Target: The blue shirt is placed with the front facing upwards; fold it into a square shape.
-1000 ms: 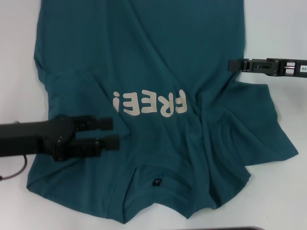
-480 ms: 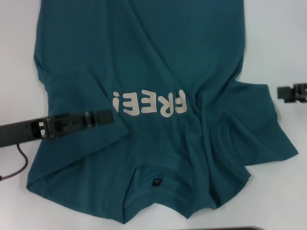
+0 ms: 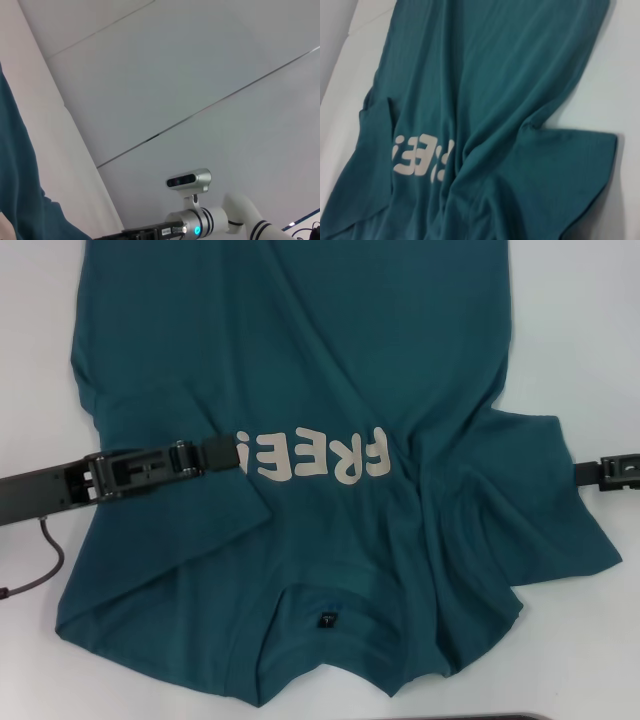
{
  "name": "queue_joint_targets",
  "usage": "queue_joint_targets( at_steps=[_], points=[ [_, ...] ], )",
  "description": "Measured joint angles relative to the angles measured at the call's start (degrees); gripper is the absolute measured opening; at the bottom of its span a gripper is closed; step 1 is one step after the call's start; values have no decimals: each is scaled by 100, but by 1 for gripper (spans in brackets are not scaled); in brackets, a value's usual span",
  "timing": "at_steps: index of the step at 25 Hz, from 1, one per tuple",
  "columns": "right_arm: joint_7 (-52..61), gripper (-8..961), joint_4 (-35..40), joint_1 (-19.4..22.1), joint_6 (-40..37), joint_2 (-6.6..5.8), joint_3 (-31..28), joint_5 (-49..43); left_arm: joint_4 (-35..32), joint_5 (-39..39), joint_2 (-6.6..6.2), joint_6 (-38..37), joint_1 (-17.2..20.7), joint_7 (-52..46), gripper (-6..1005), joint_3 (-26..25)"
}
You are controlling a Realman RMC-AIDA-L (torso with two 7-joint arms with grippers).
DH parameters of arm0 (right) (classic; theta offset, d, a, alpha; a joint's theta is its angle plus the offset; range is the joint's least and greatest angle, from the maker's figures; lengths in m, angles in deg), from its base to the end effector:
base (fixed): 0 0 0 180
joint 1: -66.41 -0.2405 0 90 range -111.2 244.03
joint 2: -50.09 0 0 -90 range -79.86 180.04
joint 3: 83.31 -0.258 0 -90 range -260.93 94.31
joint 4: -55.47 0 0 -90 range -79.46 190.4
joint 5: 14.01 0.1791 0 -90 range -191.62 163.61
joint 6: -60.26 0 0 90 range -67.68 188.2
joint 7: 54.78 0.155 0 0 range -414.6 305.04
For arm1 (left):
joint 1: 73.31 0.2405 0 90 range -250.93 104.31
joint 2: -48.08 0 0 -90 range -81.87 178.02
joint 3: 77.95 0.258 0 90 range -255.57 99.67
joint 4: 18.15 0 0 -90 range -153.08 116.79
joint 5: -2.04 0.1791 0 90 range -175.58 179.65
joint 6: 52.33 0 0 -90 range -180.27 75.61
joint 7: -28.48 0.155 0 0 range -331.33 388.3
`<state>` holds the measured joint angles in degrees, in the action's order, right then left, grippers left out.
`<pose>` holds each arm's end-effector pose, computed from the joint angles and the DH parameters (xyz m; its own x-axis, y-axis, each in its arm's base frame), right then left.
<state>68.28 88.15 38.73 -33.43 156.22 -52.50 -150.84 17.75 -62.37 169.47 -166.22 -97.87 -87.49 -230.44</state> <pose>0.3369 0.2773 0.0573 0.2154 -0.9398 -0.2652 -0.9751 -0.2218 -0.0062 -0.2305 0.2394 0.0020 0.2153 0.8575 0.4672 0.6945 -0.4708 0.5441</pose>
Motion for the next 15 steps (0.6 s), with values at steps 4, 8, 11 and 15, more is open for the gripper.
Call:
queue_joint_targets(
  at_steps=[4, 8, 11, 15],
  points=[
    [22, 708, 2, -105, 130, 100, 39, -35, -3, -1, -2, 6, -3, 0, 767, 0],
    [17, 705, 2, -192, 193, 145, 41, -80, -4, -4, -3, 7, 8, 0, 767, 1],
    [10, 704, 2, -225, 242, 179, 51, -92, -4, -9, -3, 8, 12, 0, 767, 0],
    [21, 701, 2, -241, 343, 210, 164, -96, 1, -43, -3, 7, 13, 1, 768, 0]
  ],
)
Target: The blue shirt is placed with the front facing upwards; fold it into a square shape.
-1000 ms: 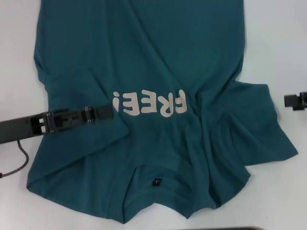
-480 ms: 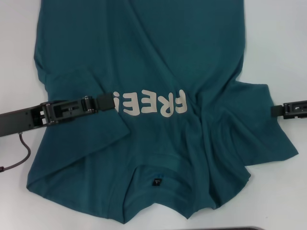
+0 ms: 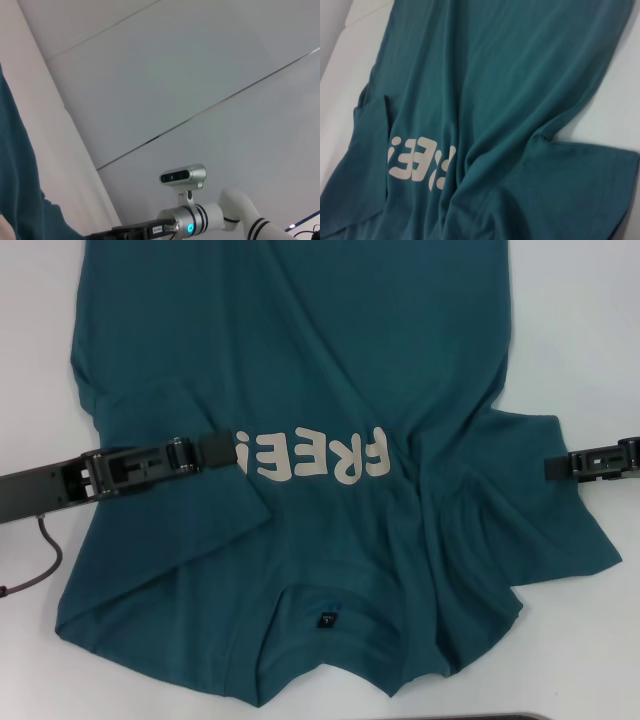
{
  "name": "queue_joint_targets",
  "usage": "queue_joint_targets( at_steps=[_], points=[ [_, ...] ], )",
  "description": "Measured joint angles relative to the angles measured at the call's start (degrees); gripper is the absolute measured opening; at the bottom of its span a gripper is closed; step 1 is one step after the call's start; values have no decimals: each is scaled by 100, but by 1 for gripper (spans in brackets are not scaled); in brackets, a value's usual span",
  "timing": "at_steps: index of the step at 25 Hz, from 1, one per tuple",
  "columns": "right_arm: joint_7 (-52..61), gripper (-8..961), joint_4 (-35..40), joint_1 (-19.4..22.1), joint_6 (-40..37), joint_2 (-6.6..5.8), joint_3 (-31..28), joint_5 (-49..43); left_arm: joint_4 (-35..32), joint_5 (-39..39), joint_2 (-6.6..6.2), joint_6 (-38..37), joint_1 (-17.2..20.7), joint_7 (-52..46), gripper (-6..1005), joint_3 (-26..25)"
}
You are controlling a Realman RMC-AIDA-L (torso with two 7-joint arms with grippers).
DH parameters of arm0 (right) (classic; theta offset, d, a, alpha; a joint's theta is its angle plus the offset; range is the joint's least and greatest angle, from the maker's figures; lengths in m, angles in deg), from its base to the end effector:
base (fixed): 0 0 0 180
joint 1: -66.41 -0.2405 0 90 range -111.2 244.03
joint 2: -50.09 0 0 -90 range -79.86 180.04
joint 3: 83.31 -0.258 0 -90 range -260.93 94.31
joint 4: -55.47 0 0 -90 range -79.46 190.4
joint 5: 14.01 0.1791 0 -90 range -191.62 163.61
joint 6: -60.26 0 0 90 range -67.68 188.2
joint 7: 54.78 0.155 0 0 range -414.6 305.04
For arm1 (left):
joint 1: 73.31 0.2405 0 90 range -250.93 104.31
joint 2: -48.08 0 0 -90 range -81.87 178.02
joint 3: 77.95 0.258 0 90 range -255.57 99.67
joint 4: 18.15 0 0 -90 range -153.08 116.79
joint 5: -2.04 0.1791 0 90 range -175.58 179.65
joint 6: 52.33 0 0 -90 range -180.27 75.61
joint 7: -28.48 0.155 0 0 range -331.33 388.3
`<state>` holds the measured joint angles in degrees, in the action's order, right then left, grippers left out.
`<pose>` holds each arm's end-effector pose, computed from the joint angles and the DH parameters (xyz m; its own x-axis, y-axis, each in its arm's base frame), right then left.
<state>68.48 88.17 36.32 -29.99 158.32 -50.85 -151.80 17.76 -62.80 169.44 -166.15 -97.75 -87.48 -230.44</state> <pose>0.3272 0.2910 0.0402 0.2535 -0.9348 -0.2488 -0.9669 -0.2530 -0.0347 -0.2307 0.2398 0.0029 0.2114 0.8549 0.4738 0.6938 -0.4727 0.5434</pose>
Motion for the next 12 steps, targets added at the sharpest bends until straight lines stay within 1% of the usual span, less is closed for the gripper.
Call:
queue_joint_targets(
  at_steps=[7, 10, 12],
  points=[
    [34, 697, -4, -29, 15, 57, 152, -2, 11, -39, -8, 0, 20, 3, 768, 0],
    [49, 695, -1, -24, -11, 47, 155, -2, 12, -39, -8, 0, 31, 3, 768, 0],
    [96, 694, 0, 0, -38, 11, 155, -2, 13, -39, -8, 0, 33, 3, 768, 0]
  ],
)
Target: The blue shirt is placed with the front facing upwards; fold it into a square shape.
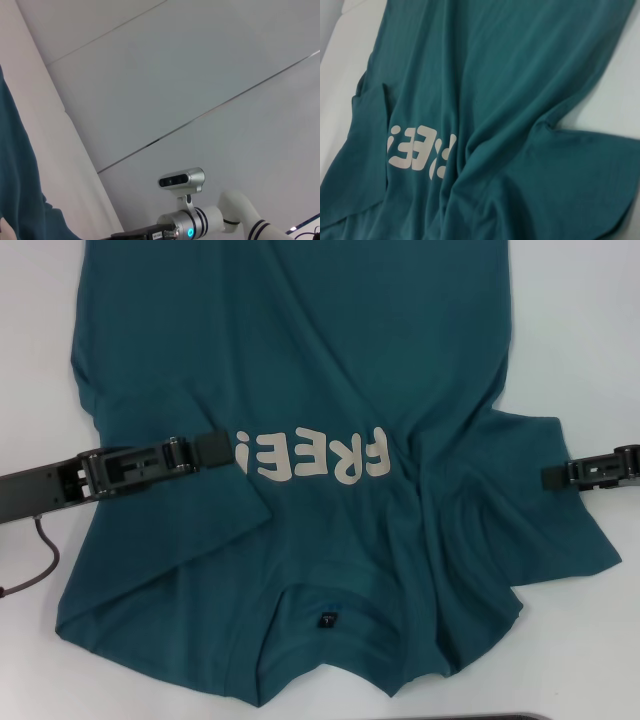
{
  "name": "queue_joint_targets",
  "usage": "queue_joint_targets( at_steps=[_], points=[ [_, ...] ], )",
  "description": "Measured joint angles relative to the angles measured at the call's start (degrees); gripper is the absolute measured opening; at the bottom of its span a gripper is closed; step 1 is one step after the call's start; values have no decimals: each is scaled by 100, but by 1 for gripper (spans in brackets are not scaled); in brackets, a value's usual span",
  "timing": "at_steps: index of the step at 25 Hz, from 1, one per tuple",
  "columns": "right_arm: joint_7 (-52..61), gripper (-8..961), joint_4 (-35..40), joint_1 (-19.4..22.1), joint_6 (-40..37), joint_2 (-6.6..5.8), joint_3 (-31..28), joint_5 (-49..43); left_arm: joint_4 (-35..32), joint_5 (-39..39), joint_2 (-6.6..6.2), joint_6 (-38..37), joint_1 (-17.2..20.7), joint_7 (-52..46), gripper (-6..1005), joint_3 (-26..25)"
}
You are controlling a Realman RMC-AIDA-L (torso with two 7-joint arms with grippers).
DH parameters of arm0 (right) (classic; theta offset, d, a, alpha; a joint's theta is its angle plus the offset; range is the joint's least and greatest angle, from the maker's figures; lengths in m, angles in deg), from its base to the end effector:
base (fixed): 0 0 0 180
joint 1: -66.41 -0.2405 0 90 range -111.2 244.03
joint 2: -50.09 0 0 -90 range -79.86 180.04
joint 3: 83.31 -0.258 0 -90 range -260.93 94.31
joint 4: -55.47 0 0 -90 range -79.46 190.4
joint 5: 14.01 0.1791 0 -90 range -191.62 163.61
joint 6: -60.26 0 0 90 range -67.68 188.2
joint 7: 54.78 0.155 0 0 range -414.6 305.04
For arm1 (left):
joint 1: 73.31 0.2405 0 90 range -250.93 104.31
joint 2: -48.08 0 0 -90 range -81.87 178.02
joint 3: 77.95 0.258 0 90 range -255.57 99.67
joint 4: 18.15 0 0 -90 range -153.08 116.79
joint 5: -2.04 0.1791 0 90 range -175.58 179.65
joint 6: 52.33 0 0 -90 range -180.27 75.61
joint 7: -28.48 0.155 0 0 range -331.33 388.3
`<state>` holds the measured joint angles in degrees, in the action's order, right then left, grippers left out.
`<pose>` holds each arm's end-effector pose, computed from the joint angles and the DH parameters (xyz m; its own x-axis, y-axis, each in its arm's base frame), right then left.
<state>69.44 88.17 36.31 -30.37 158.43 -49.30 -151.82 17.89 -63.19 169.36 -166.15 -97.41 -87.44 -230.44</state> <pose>0.3263 0.2884 0.0369 0.2482 -0.9432 -0.2209 -0.9684 -0.2476 -0.0306 -0.2320 0.2392 0.0042 0.2070 0.8522 0.4805 0.6951 -0.4738 0.5407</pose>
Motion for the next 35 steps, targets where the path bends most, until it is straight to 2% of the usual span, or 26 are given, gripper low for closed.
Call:
queue_joint_targets(
  at_steps=[8, 26, 31, 35],
  points=[
    [86, 690, 0, 53, -115, -70, 2, -17, -1, 0, 0, 8, -2, 0, 769, 0],
    [-2, 679, 9, -227, 21, 117, 2, -224, -15, 1, 0, 25, -4, 16, 767, 0],
    [-15, 676, 9, -235, -129, 125, 20, -241, -9, 1, -1, 27, 0, 11, 766, 0],
    [8, 674, 12, -197, -351, 86, 26, -283, -8, 1, -8, 27, 6, 10, 766, 0]
  ],
)
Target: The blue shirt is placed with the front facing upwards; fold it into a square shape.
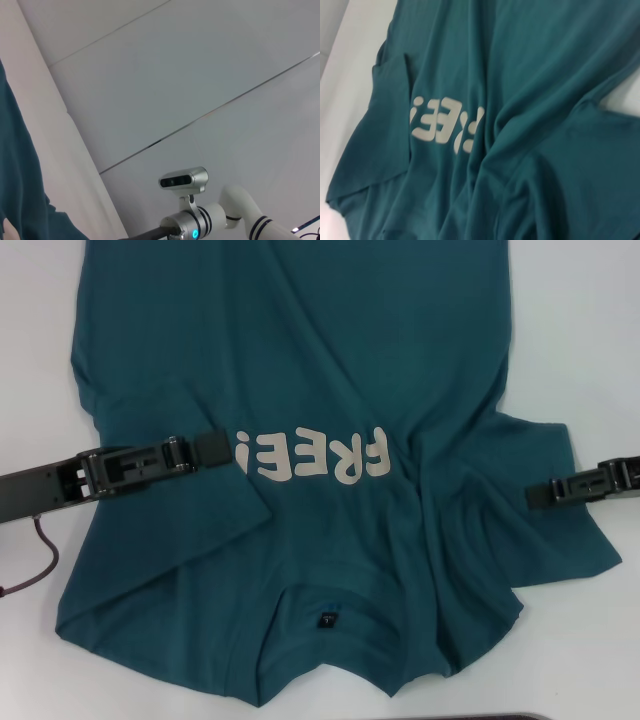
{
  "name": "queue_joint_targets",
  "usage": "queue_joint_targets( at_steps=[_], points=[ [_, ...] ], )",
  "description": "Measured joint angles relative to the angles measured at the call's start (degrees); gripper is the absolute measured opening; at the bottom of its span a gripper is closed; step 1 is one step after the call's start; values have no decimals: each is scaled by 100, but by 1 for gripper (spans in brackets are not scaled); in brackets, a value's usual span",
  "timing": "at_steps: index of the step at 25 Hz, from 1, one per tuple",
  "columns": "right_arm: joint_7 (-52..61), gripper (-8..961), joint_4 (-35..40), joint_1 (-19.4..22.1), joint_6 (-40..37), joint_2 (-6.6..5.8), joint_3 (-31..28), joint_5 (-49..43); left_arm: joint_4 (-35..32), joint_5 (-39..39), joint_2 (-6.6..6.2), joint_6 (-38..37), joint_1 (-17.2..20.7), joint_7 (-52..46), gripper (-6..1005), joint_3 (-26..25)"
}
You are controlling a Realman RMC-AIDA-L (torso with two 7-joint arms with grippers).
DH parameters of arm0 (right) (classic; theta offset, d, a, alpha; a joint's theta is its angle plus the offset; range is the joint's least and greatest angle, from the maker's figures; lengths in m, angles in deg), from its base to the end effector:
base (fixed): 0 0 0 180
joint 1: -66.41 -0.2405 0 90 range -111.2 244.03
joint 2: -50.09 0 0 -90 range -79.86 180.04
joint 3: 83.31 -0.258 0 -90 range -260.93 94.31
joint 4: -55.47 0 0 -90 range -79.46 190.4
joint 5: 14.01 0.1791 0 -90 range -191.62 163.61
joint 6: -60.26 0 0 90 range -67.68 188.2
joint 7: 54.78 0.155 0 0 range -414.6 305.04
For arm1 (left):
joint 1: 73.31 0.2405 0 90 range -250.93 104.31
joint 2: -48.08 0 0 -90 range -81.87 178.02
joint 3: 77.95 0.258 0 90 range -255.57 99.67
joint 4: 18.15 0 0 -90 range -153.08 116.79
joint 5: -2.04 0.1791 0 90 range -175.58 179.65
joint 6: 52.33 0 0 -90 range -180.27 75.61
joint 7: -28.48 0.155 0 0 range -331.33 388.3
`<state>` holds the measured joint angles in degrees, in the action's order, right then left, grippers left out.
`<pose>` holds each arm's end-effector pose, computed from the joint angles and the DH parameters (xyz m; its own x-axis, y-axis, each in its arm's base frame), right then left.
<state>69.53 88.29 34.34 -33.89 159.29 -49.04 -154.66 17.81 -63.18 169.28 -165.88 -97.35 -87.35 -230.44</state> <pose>0.3135 0.2857 0.0284 0.2806 -0.9496 -0.1395 -0.9588 -0.2840 0.0042 -0.2329 0.2396 0.0043 0.2055 0.8515 0.4824 0.6987 -0.4728 0.5369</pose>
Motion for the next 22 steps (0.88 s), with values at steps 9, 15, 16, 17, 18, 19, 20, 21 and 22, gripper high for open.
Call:
queue_joint_targets(
  at_steps=[9, 15, 16, 17, 18, 19, 20, 21, 22],
  points=[
    [24, 669, 55, 13, -85, 16, 23, -79, -10, 0, -1, -1, -13, 6, 767, 0],
    [127, 665, 147, -11, -51, 61, 19, -125, -10, 0, -1, -1, -3, -8, 766, 0],
    [140, 665, 193, -2, -55, 71, 18, -126, -10, 0, -1, -3, -3, -8, 766, 0],
    [156, 664, 228, 6, -64, 81, 26, -131, -10, 0, -1, -5, -3, -9, 766, 0],
    [173, 646, 264, 14, -72, 92, 37, -148, -10, 0, -1, -6, -5, -9, 766, 0],
    [193, 627, 309, 19, -73, 109, 44, -204, -10, 0, 0, -7, -9, -9, 767, 0],
    [193, 609, 309, 19, -73, 109, 44, -204, -10, 0, 2, -8, -15, -9, 767, 0],
    [198, 591, 328, 21, -74, 117, 44, -231, -10, 0, 3, -9, -22, -10, 767, 0],
    [202, 572, 334, 22, -74, 121, 42, -243, -10, 0, 6, -9, -27, -10, 767, 0]
  ],
)
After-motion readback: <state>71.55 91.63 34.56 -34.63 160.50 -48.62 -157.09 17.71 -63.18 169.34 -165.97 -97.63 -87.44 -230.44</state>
